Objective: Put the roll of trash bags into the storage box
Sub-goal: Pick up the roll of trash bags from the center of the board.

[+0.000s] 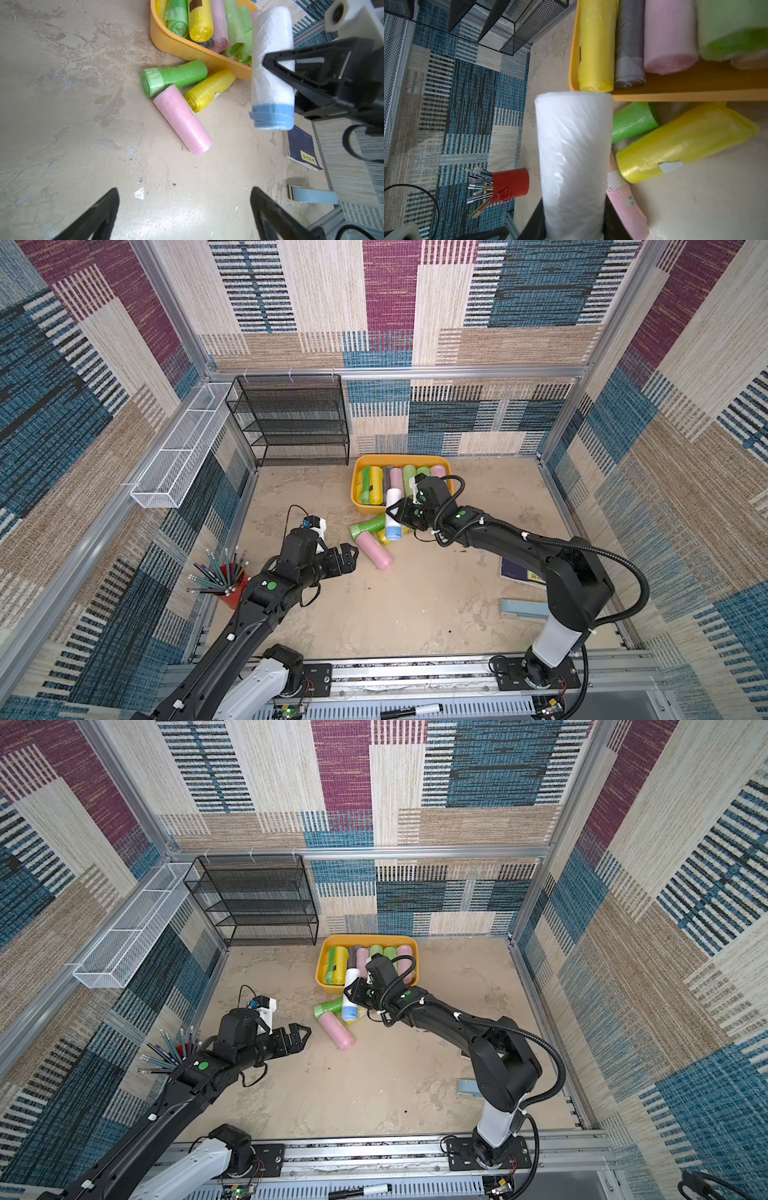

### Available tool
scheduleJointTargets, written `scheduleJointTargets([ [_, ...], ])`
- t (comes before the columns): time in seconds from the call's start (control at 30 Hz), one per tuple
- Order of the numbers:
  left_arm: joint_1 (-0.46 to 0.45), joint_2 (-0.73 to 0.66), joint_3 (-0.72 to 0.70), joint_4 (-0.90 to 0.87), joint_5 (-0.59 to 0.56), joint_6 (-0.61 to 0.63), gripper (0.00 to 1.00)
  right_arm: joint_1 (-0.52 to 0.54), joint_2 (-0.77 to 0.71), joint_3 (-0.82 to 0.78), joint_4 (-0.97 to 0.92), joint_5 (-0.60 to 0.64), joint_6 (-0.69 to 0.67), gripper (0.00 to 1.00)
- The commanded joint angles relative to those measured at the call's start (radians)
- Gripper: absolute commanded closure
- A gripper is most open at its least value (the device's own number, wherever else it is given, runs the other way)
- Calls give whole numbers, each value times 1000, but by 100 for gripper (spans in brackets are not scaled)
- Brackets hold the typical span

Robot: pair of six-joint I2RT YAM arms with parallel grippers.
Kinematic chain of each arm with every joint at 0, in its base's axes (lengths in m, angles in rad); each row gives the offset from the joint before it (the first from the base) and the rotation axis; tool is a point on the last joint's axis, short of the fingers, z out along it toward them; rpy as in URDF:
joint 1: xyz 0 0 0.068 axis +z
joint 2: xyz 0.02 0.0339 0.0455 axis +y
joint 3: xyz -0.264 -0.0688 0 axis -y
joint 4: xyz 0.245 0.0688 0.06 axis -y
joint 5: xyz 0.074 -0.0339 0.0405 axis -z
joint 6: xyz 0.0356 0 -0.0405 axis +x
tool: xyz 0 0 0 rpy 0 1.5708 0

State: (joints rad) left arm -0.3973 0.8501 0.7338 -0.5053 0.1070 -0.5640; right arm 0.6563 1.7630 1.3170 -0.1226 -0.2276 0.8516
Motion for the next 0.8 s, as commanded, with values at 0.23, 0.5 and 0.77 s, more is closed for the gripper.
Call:
scheduleJointTargets([
  [0.23, 3, 1, 0, 1, -9, 17, 2, -59, 191, 267, -60, 13, -105, 69],
  [0.5, 2, -4, 1, -8, -12, 17, 2, -96, 362, 526, -207, 16, -168, 71],
  [0.77, 2, -5, 1, -10, -16, 18, 2, -103, 553, 856, -420, 96, -244, 70],
])
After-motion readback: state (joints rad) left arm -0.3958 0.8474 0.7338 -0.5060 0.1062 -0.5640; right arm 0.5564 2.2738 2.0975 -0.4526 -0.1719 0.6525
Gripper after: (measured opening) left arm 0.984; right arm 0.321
